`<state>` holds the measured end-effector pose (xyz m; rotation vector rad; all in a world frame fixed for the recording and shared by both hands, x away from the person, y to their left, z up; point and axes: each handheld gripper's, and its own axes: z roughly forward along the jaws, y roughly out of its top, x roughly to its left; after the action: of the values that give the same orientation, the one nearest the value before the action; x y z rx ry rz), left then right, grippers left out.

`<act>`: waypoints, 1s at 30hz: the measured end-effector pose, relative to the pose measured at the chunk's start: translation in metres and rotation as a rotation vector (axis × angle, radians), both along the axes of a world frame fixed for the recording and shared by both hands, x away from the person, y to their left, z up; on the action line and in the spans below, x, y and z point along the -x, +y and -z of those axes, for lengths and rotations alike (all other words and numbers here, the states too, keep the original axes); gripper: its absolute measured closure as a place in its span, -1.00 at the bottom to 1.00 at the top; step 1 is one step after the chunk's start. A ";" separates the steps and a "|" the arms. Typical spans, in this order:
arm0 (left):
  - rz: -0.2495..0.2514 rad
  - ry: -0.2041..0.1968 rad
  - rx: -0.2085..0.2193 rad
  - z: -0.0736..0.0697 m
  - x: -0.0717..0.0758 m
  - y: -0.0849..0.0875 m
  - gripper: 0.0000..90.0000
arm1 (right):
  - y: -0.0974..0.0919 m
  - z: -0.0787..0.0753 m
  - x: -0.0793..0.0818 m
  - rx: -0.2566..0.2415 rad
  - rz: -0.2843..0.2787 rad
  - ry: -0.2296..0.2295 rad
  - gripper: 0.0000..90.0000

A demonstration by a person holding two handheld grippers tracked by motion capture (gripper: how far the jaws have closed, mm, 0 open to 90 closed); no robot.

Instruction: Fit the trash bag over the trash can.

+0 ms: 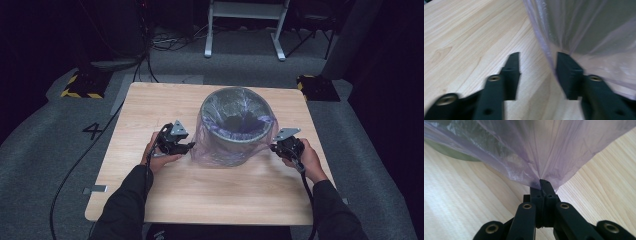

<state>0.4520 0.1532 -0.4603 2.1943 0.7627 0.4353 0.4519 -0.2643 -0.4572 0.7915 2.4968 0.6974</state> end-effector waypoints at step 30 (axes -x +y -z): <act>-0.007 0.043 -0.049 0.025 0.098 0.021 -0.65 | -0.043 -0.036 0.038 -0.274 0.005 -0.066 -0.49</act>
<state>0.3541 0.1737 -0.4849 2.2530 0.7912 0.4156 0.4138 -0.3073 -0.4212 0.8529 2.3688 1.0625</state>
